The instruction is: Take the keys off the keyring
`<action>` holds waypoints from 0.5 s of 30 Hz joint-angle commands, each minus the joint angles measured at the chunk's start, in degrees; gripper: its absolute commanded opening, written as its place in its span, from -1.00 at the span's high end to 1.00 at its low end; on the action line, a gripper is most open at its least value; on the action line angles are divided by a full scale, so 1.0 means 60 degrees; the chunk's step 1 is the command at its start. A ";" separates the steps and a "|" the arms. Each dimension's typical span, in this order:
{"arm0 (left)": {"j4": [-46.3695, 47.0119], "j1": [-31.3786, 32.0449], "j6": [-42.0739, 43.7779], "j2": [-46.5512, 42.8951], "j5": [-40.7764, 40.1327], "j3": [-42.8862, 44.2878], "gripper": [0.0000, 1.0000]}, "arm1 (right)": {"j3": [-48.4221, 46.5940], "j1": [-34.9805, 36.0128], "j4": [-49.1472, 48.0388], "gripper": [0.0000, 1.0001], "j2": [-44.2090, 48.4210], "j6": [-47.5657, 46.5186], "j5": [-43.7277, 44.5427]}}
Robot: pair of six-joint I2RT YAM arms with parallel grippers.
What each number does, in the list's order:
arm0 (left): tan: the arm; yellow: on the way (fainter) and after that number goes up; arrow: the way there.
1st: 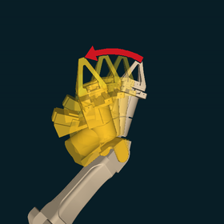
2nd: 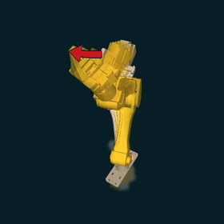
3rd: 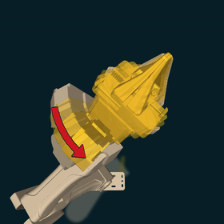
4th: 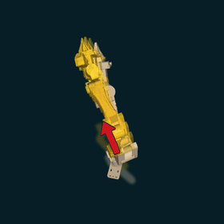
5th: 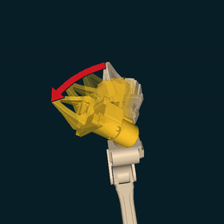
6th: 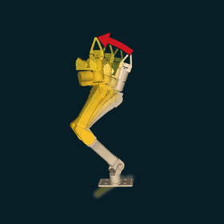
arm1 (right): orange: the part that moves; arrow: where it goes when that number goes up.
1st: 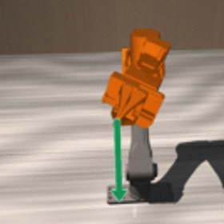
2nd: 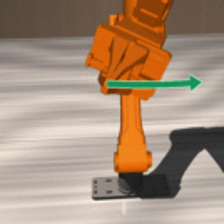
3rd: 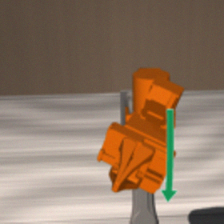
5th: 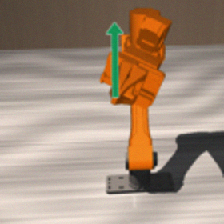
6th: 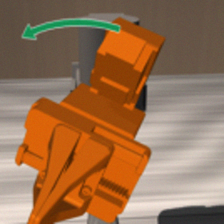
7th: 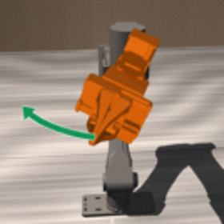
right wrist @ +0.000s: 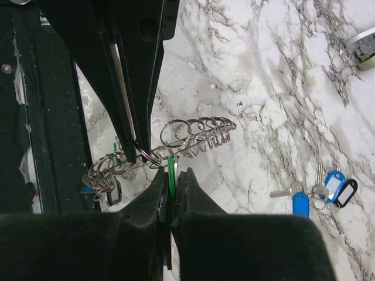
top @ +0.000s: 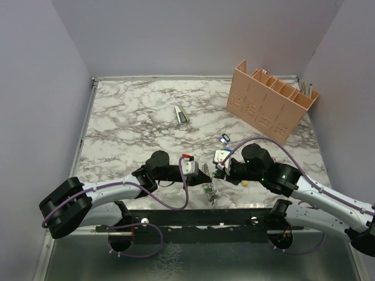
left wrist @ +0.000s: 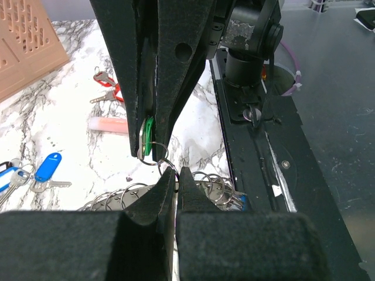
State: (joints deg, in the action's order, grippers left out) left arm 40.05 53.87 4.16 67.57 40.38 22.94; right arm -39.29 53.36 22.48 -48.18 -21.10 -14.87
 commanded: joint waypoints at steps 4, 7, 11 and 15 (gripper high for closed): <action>-0.0717 0.0104 0.0255 -0.0571 0.0594 -0.0134 1.00 | -0.0022 -0.0007 -0.1235 0.99 0.0332 -0.0152 -0.0144; -0.0538 0.0104 0.0192 -0.0961 0.0557 -0.0249 1.00 | 0.0356 -0.0003 -0.1547 0.99 0.0338 -0.0039 -0.0166; -0.0231 0.0104 0.0052 -0.1226 0.0370 -0.0400 1.00 | 0.0607 -0.0008 -0.1739 0.99 0.0178 0.0071 -0.0206; -0.0115 0.0104 -0.0030 -0.1320 0.0464 -0.0410 1.00 | 0.0527 -0.0011 -0.1620 0.99 -0.0116 0.0083 -0.0094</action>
State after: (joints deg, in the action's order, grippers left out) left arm 37.95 53.84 5.08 61.10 40.34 20.99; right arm -36.34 53.56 16.58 -47.64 -20.82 -17.30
